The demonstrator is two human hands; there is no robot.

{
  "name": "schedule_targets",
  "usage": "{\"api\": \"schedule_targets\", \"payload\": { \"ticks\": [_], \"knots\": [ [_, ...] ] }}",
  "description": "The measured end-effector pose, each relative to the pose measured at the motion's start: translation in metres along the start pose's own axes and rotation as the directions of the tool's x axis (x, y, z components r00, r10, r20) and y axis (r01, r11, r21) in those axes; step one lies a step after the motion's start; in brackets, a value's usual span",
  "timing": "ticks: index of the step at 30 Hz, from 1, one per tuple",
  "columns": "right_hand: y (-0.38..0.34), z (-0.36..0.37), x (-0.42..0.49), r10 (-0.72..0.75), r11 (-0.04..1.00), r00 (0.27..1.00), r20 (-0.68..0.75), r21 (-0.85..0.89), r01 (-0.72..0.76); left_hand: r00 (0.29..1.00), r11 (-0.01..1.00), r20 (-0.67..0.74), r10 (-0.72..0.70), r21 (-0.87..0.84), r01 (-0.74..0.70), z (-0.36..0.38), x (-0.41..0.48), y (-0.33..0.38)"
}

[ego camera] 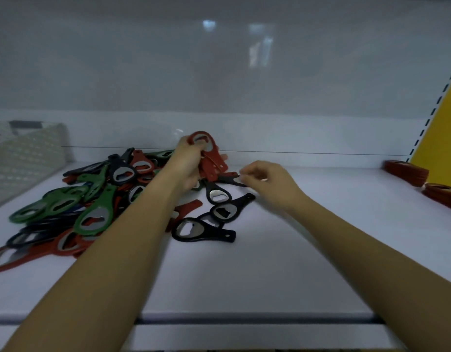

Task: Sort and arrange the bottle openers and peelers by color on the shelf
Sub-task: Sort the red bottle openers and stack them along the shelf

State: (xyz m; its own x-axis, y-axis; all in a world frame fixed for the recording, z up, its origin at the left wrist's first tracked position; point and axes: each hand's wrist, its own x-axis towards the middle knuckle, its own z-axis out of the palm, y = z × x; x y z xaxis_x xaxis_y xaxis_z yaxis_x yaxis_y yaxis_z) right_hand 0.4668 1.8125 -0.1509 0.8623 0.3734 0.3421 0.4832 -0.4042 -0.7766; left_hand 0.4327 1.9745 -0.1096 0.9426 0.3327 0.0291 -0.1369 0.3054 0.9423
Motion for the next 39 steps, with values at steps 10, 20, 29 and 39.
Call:
{"api": "schedule_targets", "payload": {
  "ticks": [10, 20, 29, 39],
  "knots": [
    [-0.003, 0.024, 0.001, 0.086, 0.95, 0.988, 0.124, -0.31, -0.044, 0.995, 0.999, 0.091, 0.037, -0.031, -0.034, -0.018, 0.004, 0.012],
    [-0.038, 0.047, 0.002, -0.208, 0.929, 0.809, 0.549, -0.148, 0.339, 0.994, 0.991, 0.084, 0.076, -0.116, -0.066, -0.025, 0.004, 0.02],
    [-0.024, 0.005, 0.003, -0.177, 0.947, 0.934, 0.311, -0.204, 0.247, 0.998, 0.993, 0.045, 0.032, -0.118, -0.026, -0.029, 0.008, 0.02],
    [-0.023, 0.007, 0.004, 0.07, 0.895, 0.987, -0.145, 0.446, 0.002, 0.975, 1.0, 0.224, 0.003, 0.014, -0.006, -0.007, -0.001, -0.006]
  ]
}}
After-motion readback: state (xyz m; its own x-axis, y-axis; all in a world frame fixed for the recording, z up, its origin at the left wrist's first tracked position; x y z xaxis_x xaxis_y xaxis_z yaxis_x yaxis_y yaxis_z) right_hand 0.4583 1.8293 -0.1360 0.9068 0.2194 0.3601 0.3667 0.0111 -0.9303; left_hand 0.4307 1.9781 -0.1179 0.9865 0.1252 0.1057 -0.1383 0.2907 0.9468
